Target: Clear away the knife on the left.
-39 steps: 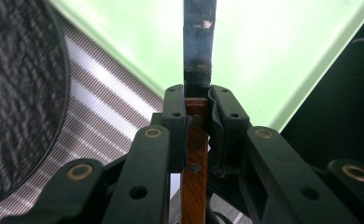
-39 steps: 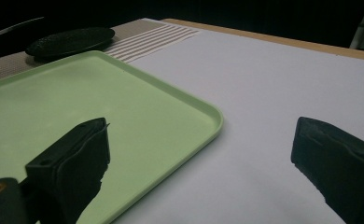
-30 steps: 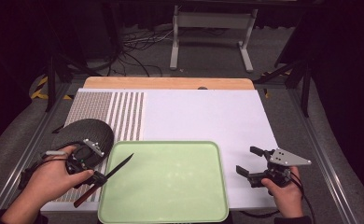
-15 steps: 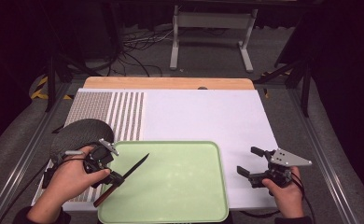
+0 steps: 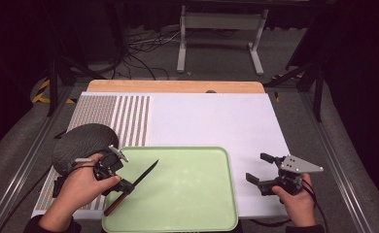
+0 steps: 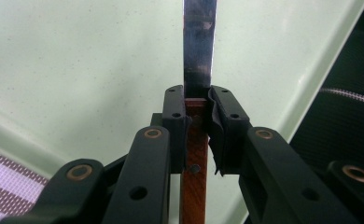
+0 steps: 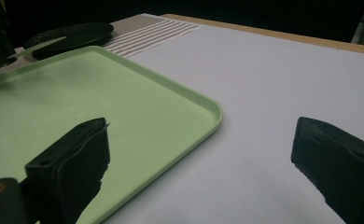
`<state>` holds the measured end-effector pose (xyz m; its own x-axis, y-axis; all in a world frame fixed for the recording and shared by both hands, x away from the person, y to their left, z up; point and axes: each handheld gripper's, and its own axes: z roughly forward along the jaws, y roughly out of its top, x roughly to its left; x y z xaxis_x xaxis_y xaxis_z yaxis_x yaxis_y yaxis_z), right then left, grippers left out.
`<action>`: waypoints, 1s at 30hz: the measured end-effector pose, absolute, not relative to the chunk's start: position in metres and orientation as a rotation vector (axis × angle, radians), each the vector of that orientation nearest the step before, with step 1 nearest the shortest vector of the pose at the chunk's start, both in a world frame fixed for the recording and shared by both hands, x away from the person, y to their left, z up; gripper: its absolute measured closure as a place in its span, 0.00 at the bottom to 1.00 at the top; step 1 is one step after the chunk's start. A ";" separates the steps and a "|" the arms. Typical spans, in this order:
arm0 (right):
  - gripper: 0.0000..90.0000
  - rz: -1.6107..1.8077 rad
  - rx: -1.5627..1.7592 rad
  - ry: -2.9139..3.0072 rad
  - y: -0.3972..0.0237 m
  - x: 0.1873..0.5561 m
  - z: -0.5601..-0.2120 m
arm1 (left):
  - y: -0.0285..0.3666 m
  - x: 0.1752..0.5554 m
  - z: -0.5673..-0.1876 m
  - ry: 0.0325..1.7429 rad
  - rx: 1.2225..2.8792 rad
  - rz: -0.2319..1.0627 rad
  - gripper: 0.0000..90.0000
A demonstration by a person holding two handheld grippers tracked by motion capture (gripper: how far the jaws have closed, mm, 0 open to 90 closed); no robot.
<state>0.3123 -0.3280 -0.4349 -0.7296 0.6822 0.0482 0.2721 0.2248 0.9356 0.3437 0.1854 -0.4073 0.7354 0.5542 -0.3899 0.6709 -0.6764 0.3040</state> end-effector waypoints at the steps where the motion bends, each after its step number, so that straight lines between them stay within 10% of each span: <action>1: 0.06 1.512 0.883 2.132 -0.328 0.312 -0.435 | 0.185 0.345 -0.409 0.950 2.501 -0.367 0.87; 30: 0.05 1.508 0.878 2.144 -0.327 0.313 -0.436 | 0.174 0.351 -0.437 1.080 2.528 -0.378 0.86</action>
<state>0.3126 -0.3268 -0.4363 -0.7350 0.6763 0.0487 0.2746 0.2312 0.9333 0.3514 0.1744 -0.4374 0.6713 0.6368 -0.3794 0.7344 -0.6407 0.2241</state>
